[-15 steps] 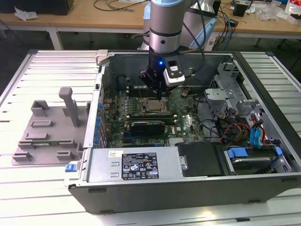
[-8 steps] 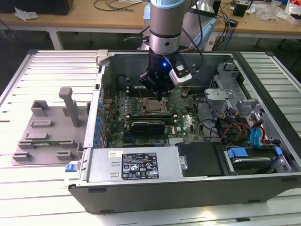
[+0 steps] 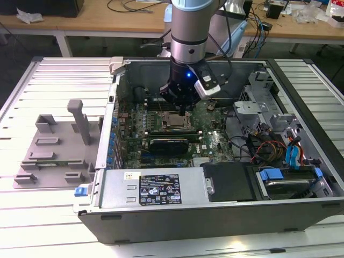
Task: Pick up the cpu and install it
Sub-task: 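Close the cpu cover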
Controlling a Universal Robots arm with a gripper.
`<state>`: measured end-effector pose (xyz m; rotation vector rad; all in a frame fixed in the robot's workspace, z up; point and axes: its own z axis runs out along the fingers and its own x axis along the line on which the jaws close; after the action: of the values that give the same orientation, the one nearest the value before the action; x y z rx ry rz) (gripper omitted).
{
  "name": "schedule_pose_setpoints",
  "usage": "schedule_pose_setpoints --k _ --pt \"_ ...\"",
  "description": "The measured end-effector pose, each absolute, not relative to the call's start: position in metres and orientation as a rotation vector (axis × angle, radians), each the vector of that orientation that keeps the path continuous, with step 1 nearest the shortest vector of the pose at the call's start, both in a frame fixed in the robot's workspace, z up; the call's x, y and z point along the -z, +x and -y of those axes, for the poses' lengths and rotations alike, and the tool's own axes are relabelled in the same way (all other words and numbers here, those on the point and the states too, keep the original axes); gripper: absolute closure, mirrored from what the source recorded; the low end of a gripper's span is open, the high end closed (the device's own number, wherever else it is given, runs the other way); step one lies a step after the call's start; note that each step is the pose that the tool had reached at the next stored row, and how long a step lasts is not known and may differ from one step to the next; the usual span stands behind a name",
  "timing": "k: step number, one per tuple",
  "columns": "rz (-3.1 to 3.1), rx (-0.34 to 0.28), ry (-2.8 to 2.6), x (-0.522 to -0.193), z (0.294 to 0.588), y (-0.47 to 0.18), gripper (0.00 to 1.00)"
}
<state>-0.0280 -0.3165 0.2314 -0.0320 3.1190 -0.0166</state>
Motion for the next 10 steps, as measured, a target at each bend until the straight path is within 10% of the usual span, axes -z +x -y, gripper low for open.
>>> schedule_pose_setpoints --k 10 --pt "-3.119 0.016 -0.032 -0.224 0.317 -0.053 0.89"
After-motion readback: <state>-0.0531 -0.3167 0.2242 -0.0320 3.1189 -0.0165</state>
